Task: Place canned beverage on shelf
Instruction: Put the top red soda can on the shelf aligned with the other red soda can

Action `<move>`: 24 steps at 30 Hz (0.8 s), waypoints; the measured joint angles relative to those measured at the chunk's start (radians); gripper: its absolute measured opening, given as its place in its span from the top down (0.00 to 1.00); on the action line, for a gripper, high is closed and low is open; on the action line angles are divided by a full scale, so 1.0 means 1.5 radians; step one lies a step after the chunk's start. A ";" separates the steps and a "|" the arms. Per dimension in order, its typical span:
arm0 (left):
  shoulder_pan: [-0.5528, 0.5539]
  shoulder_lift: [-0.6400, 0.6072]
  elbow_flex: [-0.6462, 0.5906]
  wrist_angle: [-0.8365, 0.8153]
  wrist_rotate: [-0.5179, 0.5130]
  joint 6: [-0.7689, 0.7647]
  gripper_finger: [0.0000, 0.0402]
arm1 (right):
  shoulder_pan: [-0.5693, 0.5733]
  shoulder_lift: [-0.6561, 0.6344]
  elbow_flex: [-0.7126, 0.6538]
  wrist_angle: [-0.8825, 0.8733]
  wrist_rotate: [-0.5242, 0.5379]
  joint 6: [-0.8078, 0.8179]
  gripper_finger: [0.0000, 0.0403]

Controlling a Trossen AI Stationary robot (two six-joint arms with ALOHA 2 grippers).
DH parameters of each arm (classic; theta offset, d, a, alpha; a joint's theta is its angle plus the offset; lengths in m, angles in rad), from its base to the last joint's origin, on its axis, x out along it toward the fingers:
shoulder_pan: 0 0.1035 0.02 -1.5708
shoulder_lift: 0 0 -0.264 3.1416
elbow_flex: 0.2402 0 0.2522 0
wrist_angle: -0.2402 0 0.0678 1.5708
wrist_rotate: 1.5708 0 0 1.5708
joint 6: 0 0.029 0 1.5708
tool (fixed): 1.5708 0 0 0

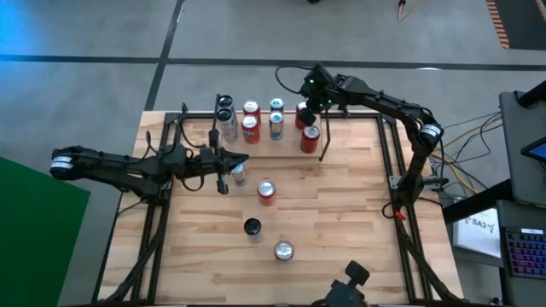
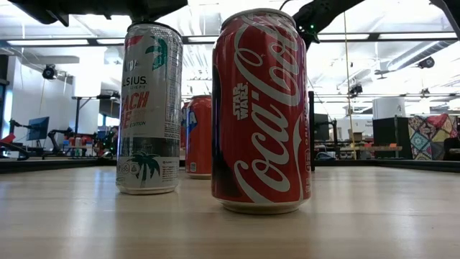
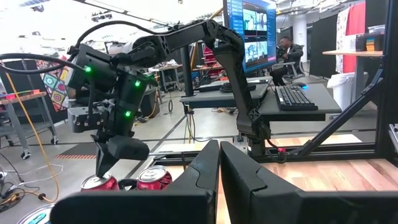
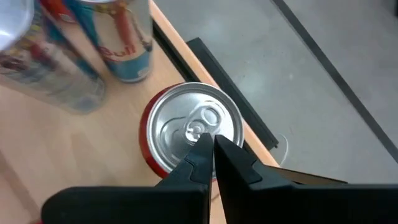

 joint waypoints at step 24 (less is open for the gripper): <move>0.000 0.000 0.000 -0.002 0.000 -0.001 1.00 | 0.042 -0.092 0.003 -0.024 -0.104 0.045 0.98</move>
